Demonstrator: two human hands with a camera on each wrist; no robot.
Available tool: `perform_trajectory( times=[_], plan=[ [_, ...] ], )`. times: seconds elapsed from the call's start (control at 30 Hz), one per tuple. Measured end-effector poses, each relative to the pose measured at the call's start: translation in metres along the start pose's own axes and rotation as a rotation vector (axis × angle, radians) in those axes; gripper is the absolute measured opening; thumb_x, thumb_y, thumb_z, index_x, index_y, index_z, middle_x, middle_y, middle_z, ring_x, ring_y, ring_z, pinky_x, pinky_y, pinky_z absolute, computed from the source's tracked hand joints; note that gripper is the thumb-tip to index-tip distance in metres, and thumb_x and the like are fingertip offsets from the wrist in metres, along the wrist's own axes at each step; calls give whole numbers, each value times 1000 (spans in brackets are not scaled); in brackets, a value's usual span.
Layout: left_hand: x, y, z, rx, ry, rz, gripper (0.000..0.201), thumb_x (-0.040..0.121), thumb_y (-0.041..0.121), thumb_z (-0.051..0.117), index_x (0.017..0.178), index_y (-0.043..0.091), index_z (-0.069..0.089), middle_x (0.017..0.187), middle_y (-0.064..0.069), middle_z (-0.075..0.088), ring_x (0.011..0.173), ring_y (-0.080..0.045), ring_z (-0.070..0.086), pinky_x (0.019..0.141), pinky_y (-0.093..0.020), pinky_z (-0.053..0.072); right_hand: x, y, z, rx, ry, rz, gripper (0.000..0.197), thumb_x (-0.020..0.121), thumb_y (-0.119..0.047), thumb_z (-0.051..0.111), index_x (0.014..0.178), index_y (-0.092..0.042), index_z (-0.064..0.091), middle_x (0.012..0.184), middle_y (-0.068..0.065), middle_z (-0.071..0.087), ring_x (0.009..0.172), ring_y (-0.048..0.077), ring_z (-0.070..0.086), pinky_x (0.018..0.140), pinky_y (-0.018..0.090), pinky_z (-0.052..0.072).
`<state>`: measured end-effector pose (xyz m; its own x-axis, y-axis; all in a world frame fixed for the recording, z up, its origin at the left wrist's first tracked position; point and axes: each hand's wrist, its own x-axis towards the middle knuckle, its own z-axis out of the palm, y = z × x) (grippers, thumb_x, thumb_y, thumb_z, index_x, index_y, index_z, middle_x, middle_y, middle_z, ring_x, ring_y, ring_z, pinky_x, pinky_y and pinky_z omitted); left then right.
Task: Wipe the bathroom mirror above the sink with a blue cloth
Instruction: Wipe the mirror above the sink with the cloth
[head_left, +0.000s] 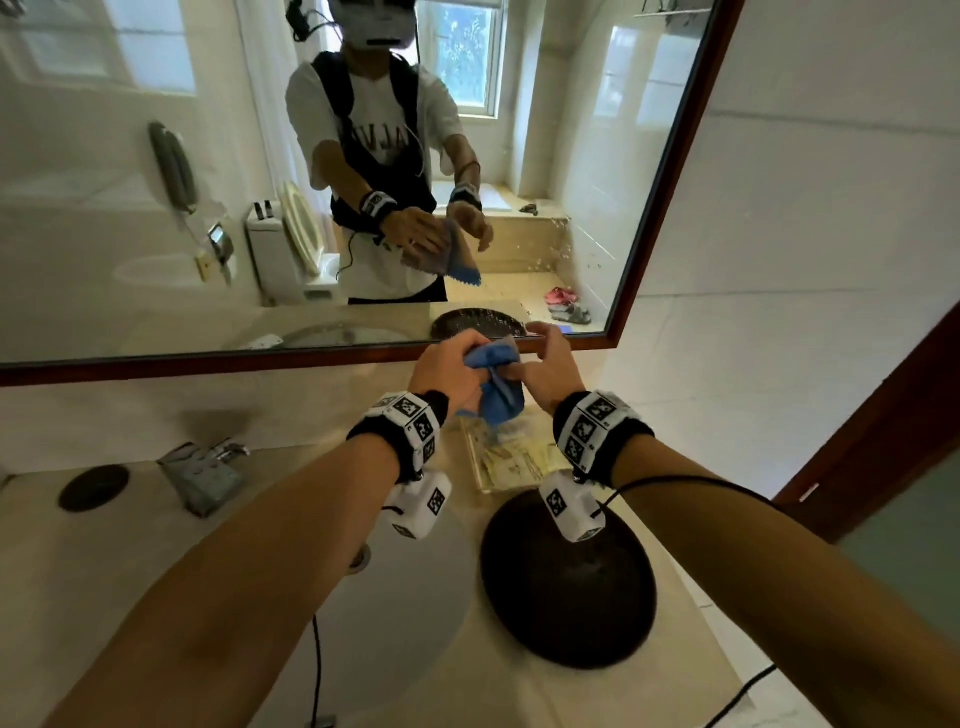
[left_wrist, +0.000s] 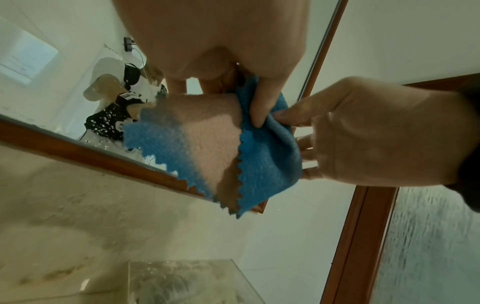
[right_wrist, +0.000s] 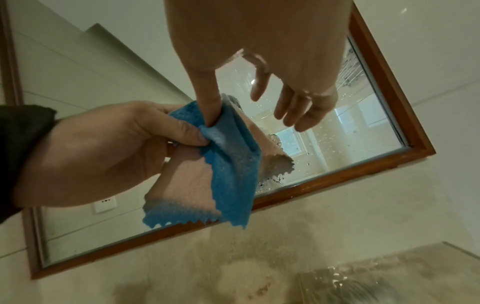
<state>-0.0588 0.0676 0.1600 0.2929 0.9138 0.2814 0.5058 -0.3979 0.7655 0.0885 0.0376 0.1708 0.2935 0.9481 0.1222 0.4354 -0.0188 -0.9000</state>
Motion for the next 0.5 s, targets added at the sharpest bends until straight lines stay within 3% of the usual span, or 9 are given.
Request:
perform_trajectory(
  times=[0.07,0.13,0.23,0.33,0.37,0.43,0.47,0.5],
  plan=[
    [4,0,-8,-6,-3,13,23,79,7,63,99,19,65,90,-3,68,82,-19,62,75,-31,51,2,-7,0,42,-52,-15,78,69,-10,78,137,-16,40,131,6,47,118,22,48,98,37,45],
    [8,2,-17,-67,-31,27,25,78,4,61,97,21,64,89,-5,69,82,-22,64,71,-33,54,1,-15,-2,141,-157,5,75,77,4,71,142,-12,35,129,9,48,116,23,49,91,30,46],
    [11,9,-26,-93,-57,31,23,81,2,58,97,18,62,89,-10,66,80,-31,63,64,-35,55,0,-22,-2,220,-206,7,62,82,10,64,137,-6,41,121,13,54,106,24,54,76,17,48],
    [16,19,-33,-84,-17,43,20,83,4,58,100,14,62,88,-9,67,80,-26,63,70,-34,55,-2,-35,-7,293,-208,22,45,87,5,61,129,-5,49,109,7,56,90,14,57,64,12,45],
    [18,25,-37,-118,-22,24,16,86,5,57,100,11,62,86,-7,65,76,-20,62,70,-30,54,0,-38,-9,312,-218,39,42,88,1,62,127,-7,51,108,6,57,89,12,57,65,14,47],
    [24,34,-40,-180,-91,50,9,93,11,49,96,6,57,80,-8,54,72,-14,56,67,-22,48,3,-42,-12,348,-229,75,39,86,-6,65,124,-14,55,111,7,61,101,22,58,81,32,50],
    [32,33,-39,-79,-58,106,9,92,16,51,93,8,56,82,-10,50,77,-19,54,71,-23,47,5,-44,-14,367,-224,87,38,86,-7,66,122,-15,56,111,8,62,104,27,58,84,40,50],
    [39,31,-39,8,-24,137,11,86,22,59,92,13,56,87,-12,49,84,-25,51,77,-28,46,7,-45,-17,384,-216,89,38,85,-5,66,121,-12,57,109,10,62,104,29,58,82,41,50]
  ],
)
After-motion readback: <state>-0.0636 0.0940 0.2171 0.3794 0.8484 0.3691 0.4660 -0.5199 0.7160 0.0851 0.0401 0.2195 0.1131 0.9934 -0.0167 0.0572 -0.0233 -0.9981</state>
